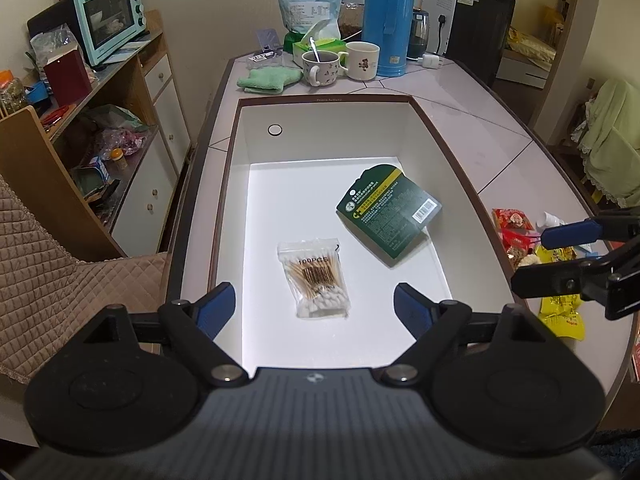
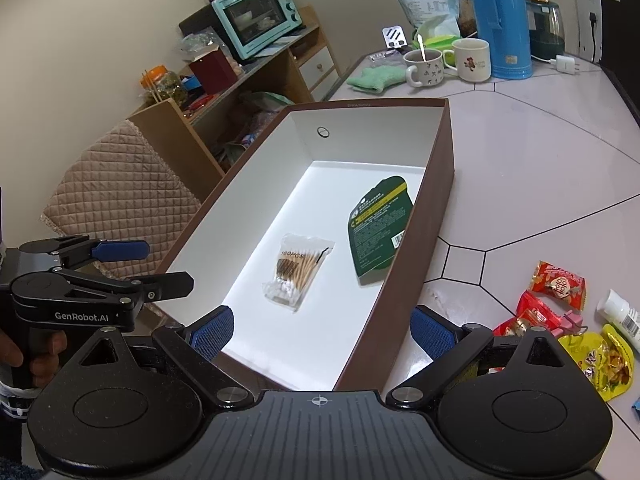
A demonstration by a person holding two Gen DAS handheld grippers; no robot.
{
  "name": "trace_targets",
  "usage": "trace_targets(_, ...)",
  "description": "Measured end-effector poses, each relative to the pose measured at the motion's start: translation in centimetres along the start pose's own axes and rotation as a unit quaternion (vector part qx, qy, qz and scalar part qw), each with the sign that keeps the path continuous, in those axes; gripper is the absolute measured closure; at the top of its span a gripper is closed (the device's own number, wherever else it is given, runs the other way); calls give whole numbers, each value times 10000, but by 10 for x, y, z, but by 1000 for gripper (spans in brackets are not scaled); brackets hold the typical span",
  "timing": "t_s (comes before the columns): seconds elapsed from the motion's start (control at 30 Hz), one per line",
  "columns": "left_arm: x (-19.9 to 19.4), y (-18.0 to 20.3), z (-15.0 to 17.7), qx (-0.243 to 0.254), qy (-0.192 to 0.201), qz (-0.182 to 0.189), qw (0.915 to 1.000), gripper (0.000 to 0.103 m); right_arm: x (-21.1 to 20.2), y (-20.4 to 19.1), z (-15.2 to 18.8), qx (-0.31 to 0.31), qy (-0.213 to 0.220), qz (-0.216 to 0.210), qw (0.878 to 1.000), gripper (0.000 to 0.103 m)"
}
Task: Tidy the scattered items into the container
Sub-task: 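Move both tools back from the box toward the remaining snacks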
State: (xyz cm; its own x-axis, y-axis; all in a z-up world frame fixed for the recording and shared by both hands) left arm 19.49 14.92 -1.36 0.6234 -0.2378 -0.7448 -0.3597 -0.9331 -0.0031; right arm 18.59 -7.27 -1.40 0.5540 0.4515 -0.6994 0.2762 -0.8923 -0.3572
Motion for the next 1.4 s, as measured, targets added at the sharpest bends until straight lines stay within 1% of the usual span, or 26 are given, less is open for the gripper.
trace_targets(0.37, -14, 8, 13, 23, 32, -50, 10000, 17, -12, -9, 15, -8, 72, -21, 10000, 6)
trace_targets(0.63, -16, 19, 16, 64, 32, -100, 9999, 16, -24, -5, 23, 32, 141, -39, 9999, 6)
trace_targets(0.83, -19, 32, 17, -1, 4, -224, 9997, 16, -35, 3, 23, -79, 173, -139, 9997, 6)
trace_targets(1.03, -23, 46, 22, -180, -47, -428, 9989, 16, -46, 11, 24, -274, 156, -343, 9989, 6)
trace_targets(1.17, -25, 62, 26, -235, -89, -483, 9985, 16, -56, 22, 28, -323, 187, -447, 9983, 6)
trace_targets(1.23, -26, 72, 27, -241, -101, -493, 9984, 16, -65, 29, 30, -352, 269, -464, 9979, 6)
trace_targets(1.4, -28, 101, 24, -190, -6, -402, 9990, 16, -95, 53, 31, -460, 667, -337, 9961, 6)
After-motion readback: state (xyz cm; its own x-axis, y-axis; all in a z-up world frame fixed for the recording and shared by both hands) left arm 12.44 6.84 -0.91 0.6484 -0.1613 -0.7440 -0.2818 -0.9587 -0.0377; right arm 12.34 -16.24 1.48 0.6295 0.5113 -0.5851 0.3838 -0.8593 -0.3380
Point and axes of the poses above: each gripper's, at about its wrist camera, not at the fingertips, and x roughly the way its jaws point, y to its right, z to its underside, the point moved 3 cm from there along x, roughly the way its jaws point, and after that the axes turned 3 degrees about y, right-handed, at the moved point
